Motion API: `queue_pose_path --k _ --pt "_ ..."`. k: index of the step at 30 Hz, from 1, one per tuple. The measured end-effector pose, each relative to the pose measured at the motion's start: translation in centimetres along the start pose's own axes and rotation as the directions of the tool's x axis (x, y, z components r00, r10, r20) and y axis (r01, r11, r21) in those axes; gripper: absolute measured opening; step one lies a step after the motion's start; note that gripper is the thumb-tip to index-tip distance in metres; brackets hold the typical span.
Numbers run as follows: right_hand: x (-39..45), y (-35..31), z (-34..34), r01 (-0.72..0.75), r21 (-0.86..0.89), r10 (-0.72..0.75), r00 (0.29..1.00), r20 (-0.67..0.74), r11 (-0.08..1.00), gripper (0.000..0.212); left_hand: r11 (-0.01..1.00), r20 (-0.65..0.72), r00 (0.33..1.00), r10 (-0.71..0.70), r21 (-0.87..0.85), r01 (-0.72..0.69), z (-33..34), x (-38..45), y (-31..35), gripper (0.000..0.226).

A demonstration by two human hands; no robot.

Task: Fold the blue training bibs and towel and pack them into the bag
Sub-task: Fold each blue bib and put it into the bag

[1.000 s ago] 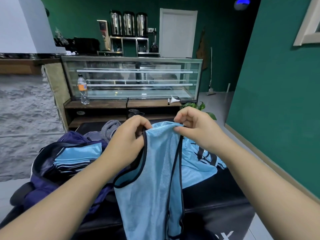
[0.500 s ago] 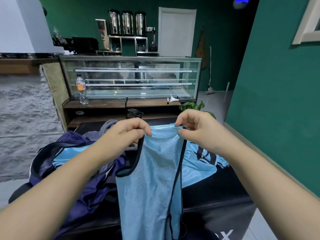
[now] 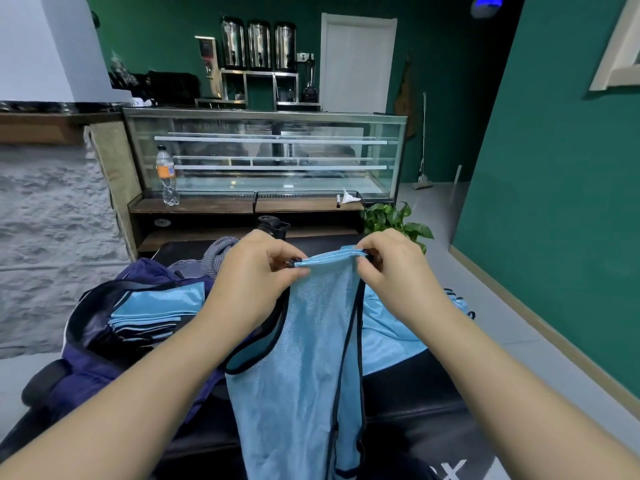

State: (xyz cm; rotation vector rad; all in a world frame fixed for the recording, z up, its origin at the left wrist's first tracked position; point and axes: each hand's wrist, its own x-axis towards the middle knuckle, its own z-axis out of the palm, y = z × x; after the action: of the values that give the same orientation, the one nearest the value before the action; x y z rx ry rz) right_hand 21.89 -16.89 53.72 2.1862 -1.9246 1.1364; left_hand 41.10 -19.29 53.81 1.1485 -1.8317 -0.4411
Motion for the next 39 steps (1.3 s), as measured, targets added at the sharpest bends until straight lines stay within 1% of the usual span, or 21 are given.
queue_pose_path --k 5,9,11,14,17,19,20,21,23,26,29,31,33,35,37,39 --pt "-0.2 0.0 1.0 -0.062 0.111 0.069 0.996 -0.053 0.992 0.010 0.999 0.002 0.999 -0.034 -0.030 0.034 -0.2 0.0 0.0 0.003" --pt "-0.4 -0.3 1.2 -0.091 0.244 0.112 0.991 -0.072 0.966 0.009 1.000 -0.030 0.999 -0.023 -0.014 0.023 -0.4 -0.3 -0.2 0.011" --pt "-0.5 -0.5 1.3 -0.099 0.306 0.131 0.988 -0.083 0.947 0.009 1.000 -0.054 0.998 -0.018 0.012 0.019 -0.4 -0.3 -0.6 0.011" --pt "-0.7 -0.5 1.5 -0.109 0.383 0.155 0.984 -0.092 0.917 0.010 0.998 -0.088 0.996 -0.020 0.050 0.024 -0.4 -0.1 -1.3 0.005" --pt "-0.8 -0.6 1.9 -0.125 0.430 0.181 0.979 -0.091 0.894 0.011 0.991 -0.097 0.995 0.010 0.132 0.003 -0.4 0.0 -1.9 0.011" --pt "-0.8 -0.8 2.1 -0.132 0.465 0.193 0.977 -0.086 0.875 0.012 0.981 -0.104 0.994 0.033 0.195 -0.012 -0.4 0.1 -2.0 0.012" --pt "-0.8 -0.9 2.2 -0.135 0.486 0.200 0.976 -0.084 0.864 0.013 0.980 -0.107 0.994 0.031 0.201 -0.009 -0.4 0.1 -2.0 0.012" --pt "-0.9 -0.9 2.3 -0.138 0.506 0.207 0.975 -0.083 0.852 0.015 0.983 -0.107 0.994 0.019 0.185 0.002 -0.4 0.1 -1.9 0.010" --pt "-1.0 -1.0 2.4 -0.142 0.538 0.217 0.973 -0.079 0.831 0.017 0.995 -0.099 0.995 -0.024 0.099 0.034 -0.4 0.2 -1.9 0.004" --pt "-1.0 -1.2 2.2 -0.143 0.583 0.223 0.972 -0.068 0.800 0.015 0.986 -0.029 0.993 -0.112 -0.128 0.107 0.0 0.4 -2.4 0.014" --pt "-0.9 -1.4 2.0 -0.133 0.635 0.223 0.973 -0.064 0.761 0.015 0.900 0.061 0.976 -0.208 -0.380 0.215 0.4 0.6 -2.7 0.014" --pt "-0.8 -1.4 2.0 -0.131 0.662 0.229 0.971 -0.063 0.738 0.016 0.842 0.084 0.971 -0.226 -0.484 0.238 0.6 0.5 -2.5 0.008" --pt "-0.8 -1.3 2.0 -0.124 0.690 0.230 0.971 -0.064 0.713 0.019 0.820 0.075 0.977 -0.198 -0.534 0.207 0.7 0.4 -2.2 0.008" --pt "-0.8 -1.1 2.0 -0.108 0.705 0.222 0.972 -0.072 0.701 0.025 0.841 0.037 0.992 -0.125 -0.527 0.125 0.6 0.2 -1.6 0.014" --pt "-0.9 -1.0 2.0 -0.073 0.703 0.193 0.977 -0.092 0.707 0.029 0.853 0.001 0.999 -0.052 -0.520 0.045 0.5 0.0 -1.1 0.019" --pt "-1.1 -1.0 2.0 -0.037 0.702 0.162 0.980 -0.113 0.712 0.029 0.838 -0.020 1.000 -0.016 -0.546 0.002 0.4 -0.3 -0.9 0.024"
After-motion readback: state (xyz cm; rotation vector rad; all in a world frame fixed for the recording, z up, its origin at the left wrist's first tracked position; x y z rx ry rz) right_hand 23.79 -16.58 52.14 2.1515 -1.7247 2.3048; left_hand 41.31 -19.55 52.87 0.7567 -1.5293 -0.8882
